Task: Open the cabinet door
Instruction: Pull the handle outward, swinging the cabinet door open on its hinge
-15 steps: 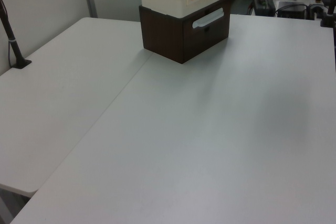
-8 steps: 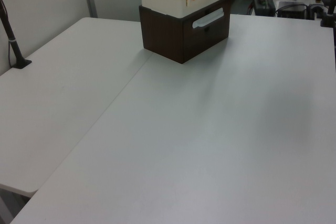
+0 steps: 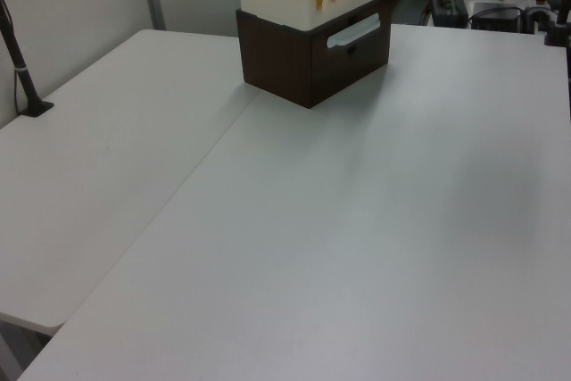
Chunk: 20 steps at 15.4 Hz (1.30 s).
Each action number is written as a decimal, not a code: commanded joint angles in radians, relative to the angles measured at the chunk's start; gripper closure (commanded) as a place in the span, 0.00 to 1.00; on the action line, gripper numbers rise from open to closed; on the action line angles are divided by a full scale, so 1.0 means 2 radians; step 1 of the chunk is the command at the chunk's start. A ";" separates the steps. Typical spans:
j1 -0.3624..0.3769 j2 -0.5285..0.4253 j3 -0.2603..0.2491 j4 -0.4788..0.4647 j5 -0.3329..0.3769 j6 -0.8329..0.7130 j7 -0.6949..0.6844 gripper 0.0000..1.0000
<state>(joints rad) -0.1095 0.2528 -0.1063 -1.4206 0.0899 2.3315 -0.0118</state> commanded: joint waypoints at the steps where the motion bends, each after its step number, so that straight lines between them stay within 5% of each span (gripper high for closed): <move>1: -0.019 -0.050 -0.004 -0.047 -0.006 -0.084 -0.029 0.96; 3: -0.026 -0.062 -0.004 -0.048 -0.002 -0.113 -0.029 0.79; 4: -0.027 -0.067 -0.004 -0.049 -0.001 -0.124 -0.030 0.59; 6: -0.033 -0.078 -0.004 -0.054 -0.002 -0.150 -0.044 0.37; 8: -0.047 -0.093 -0.004 -0.057 -0.002 -0.190 -0.075 0.25; 16: -0.089 -0.118 -0.009 -0.054 0.002 -0.247 -0.132 0.20; 20: -0.093 -0.120 -0.013 -0.042 0.077 -0.238 -0.099 0.02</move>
<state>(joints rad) -0.3009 0.0406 -0.1203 -1.4929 0.1681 1.8478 -0.2485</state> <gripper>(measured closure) 0.167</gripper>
